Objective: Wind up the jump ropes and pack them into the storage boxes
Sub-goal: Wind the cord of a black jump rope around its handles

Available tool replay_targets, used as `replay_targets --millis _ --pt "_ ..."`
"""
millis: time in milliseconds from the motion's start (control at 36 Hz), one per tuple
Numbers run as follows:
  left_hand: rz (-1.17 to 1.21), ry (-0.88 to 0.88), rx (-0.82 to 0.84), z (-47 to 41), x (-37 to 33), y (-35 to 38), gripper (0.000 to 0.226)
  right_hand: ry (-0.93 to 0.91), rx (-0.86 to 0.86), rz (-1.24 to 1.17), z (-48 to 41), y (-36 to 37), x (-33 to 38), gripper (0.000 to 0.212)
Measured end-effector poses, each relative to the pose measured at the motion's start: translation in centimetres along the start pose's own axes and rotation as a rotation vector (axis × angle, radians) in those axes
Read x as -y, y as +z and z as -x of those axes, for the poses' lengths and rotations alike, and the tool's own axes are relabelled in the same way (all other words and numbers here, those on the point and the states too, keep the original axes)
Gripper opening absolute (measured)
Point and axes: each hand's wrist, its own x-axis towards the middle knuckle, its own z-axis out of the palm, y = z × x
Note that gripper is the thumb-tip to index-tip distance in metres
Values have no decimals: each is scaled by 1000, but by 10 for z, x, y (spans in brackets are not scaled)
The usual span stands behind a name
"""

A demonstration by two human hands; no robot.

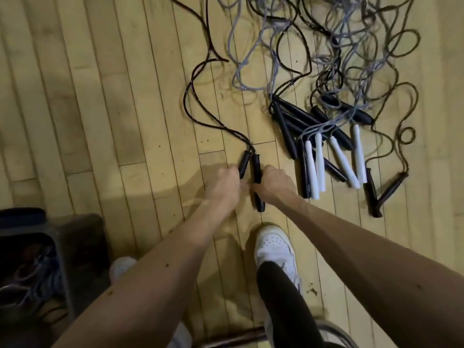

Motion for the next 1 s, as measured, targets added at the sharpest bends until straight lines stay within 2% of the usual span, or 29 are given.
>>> replay_targets --millis 83,167,250,333,444,583,694,806,861,1000 --pt "234 -60 116 6 1 2 22 -17 86 -77 10 2 -1 17" --pt "384 -90 176 21 3 -11 26 -5 190 -266 27 -9 1 20" --pt "529 -107 197 46 1 -38 22 -37 250 -470 56 -36 8 22" --pt "702 -94 161 78 -12 -76 37 -139 265 -552 93 -76 21 30" --pt "748 12 -5 138 -38 -134 39 -310 222 -570 154 -134 43 21" --pt "763 280 -209 243 -75 -216 26 -568 81 -681 265 -203 72 29" --pt "752 481 -469 361 -101 -274 21 -804 -43 -751 384 -238 85 25" --pt "712 685 -677 478 -117 -306 13 -1003 54 -860 499 -258 83 29" --pt "615 776 -794 529 -122 -318 7 -1088 120 -875 551 -268 79 32" --pt "362 882 -1112 632 -125 -338 29 -1239 171 -770 660 -285 66 35"
